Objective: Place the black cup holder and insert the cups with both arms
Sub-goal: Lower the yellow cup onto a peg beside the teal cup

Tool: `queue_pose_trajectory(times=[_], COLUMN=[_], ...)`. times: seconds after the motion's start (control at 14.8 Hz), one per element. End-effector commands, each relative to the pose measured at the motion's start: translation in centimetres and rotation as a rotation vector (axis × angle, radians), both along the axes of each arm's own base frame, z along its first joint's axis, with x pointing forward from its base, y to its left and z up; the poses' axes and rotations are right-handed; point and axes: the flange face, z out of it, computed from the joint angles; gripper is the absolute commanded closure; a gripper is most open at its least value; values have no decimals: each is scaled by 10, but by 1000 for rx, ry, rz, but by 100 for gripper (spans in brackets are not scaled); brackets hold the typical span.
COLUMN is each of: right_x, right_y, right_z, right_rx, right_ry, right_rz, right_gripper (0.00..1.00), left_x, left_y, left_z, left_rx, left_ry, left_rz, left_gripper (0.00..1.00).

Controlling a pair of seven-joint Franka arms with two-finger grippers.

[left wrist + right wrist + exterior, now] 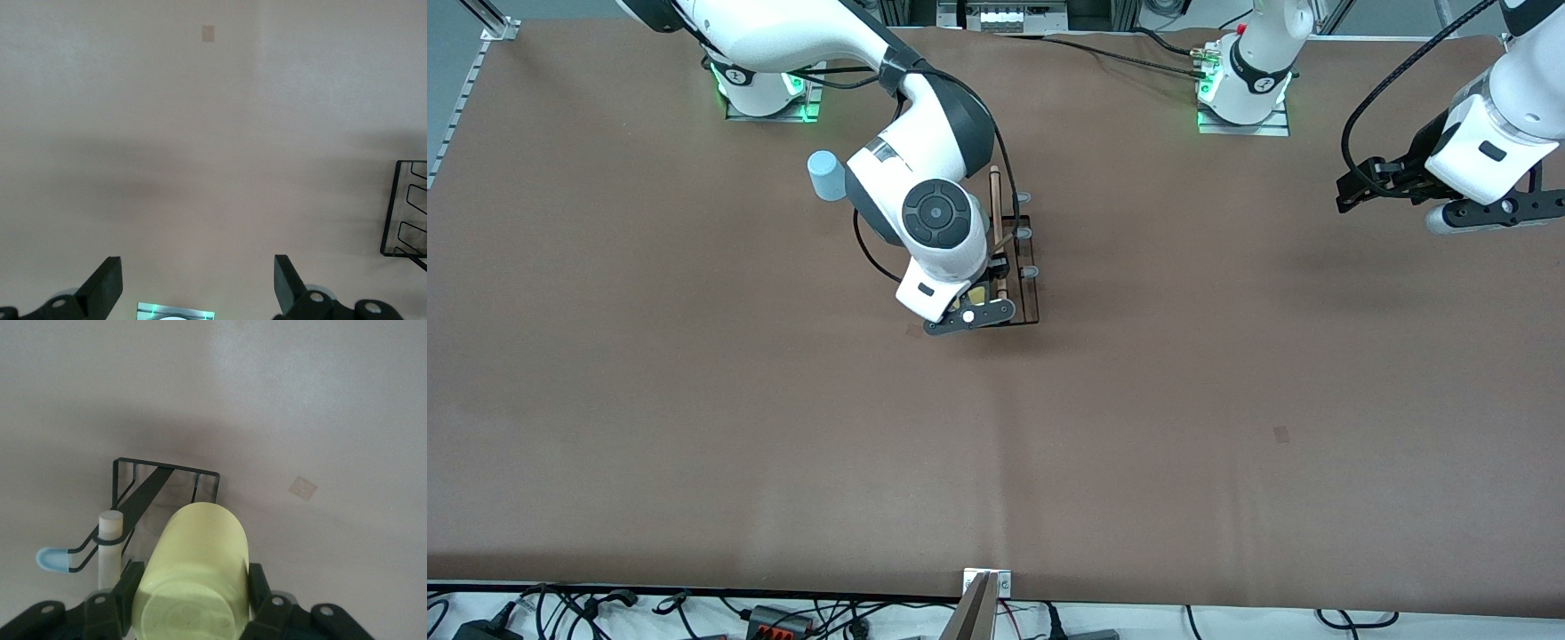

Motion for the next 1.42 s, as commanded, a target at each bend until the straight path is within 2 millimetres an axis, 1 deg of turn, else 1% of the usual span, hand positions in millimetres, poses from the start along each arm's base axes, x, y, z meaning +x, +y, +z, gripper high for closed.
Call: queue_pose_trajectory(times=[0.0, 0.07, 0.34, 0.68, 0.88, 1.08, 1.15, 1.22, 1.29, 1.35], right_x=[-7, -7, -8, -10, -14, -16, -16, -19, -21, -21], right_y=[9, 10, 13, 13, 15, 18, 18, 21, 23, 23], right_z=[-4, -4, -17, -24, -34, -38, -40, -40, -41, -41], right_rx=[6, 10, 4, -1, -7, -7, -8, -7, -14, -19], right_ry=[-20, -24, -18, -19, -19, -18, -17, -15, -18, -18], right_rz=[1, 2, 7, 8, -8, -5, -5, -4, -23, -39], right_gripper=[74, 74, 74, 74, 72, 72, 70, 42, 0, 0], left_x=[4, 4, 4, 4, 4, 4, 4, 4, 4, 4], left_y=[2, 1, 1, 1, 1, 1, 1, 1, 1, 1], left_z=[5, 5, 5, 5, 5, 5, 5, 5, 5, 5], left_rx=[-23, -23, -23, -23, -23, -23, -23, -23, -23, -23], left_ry=[-2, -2, -2, -2, -2, -2, -2, -2, -2, -2], left_rz=[11, 9, 9, 9, 9, 9, 9, 9, 9, 8], left_gripper=[0, 0, 0, 0, 0, 0, 0, 0, 0, 0])
